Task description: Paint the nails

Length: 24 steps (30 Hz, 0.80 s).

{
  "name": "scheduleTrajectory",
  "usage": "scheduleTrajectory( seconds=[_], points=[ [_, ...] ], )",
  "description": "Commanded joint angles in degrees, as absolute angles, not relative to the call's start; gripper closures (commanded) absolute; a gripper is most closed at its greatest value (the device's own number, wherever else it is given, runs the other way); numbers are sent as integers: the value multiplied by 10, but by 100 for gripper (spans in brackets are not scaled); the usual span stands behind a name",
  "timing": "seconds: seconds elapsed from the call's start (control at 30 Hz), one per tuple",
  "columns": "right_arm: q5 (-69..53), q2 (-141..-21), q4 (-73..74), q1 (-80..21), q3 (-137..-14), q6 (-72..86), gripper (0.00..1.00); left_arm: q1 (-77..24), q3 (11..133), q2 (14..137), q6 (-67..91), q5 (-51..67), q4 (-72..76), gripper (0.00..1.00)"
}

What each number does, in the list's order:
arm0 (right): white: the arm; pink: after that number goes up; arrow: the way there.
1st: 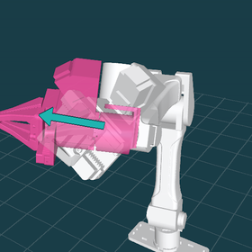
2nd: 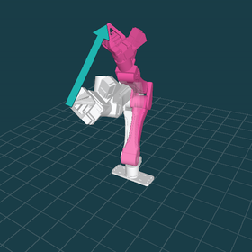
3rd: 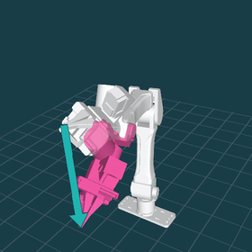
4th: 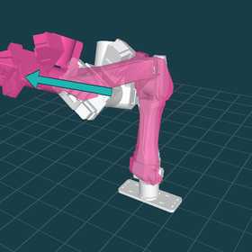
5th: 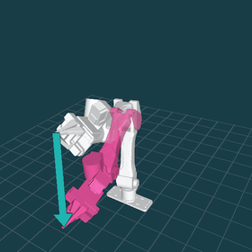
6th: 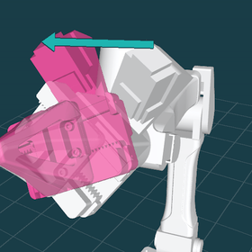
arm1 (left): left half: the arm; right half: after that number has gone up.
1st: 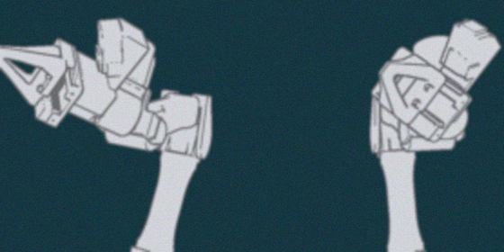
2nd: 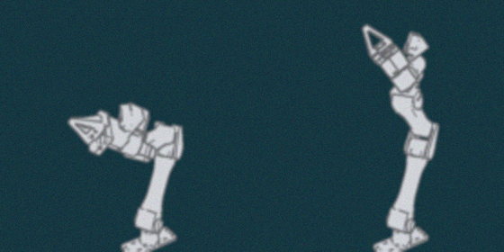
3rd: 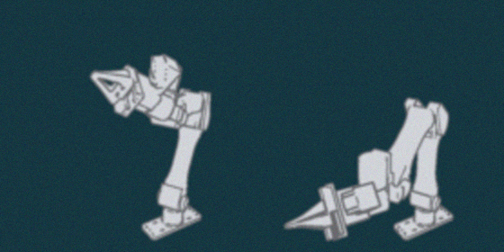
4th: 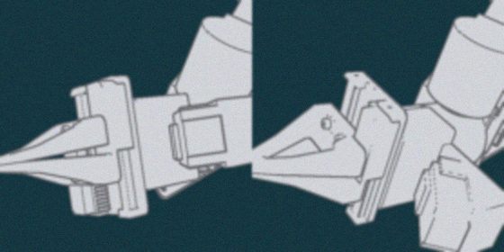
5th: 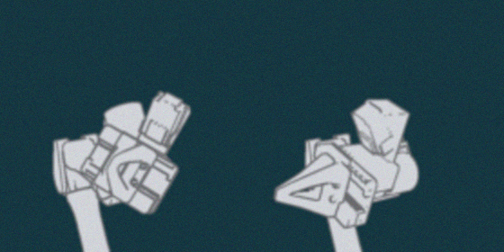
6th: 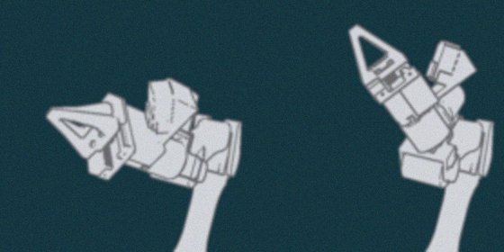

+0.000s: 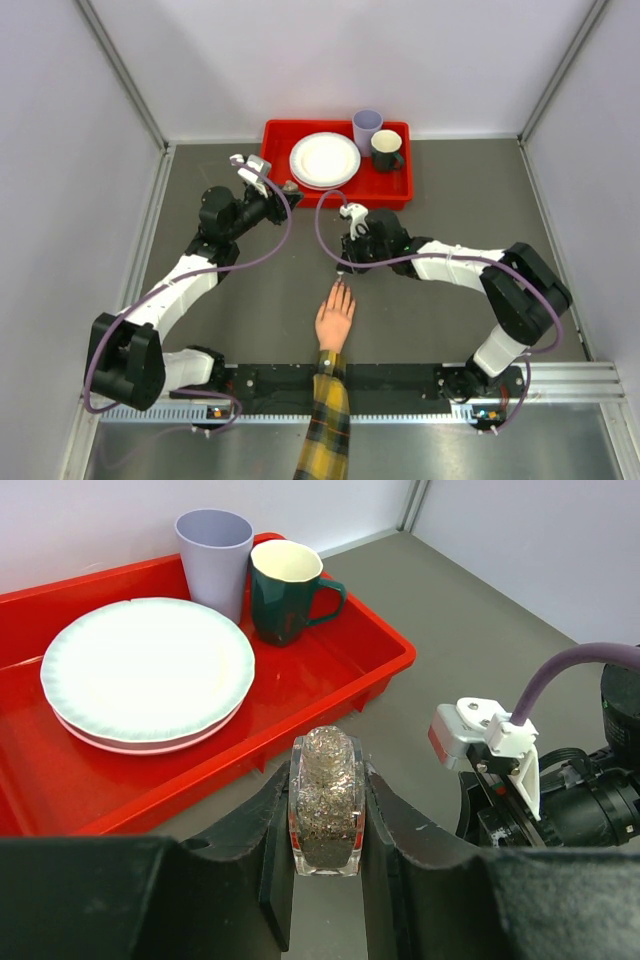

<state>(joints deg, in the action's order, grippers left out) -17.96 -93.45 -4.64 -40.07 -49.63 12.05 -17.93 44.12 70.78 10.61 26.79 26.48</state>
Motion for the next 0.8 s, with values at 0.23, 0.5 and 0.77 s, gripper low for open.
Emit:
scheduleTrajectory(
  seconds=[0.23,0.5,0.77],
  points=[
    [-191,-893,-40,-402,-516,118,100,-177,443,705,112,277,298,100],
    [-198,-889,-34,-414,-518,117,100,-177,444,705,113,279,296,100],
    [-213,-896,-47,-425,-519,122,100,-177,445,703,114,279,296,100]
  ],
)
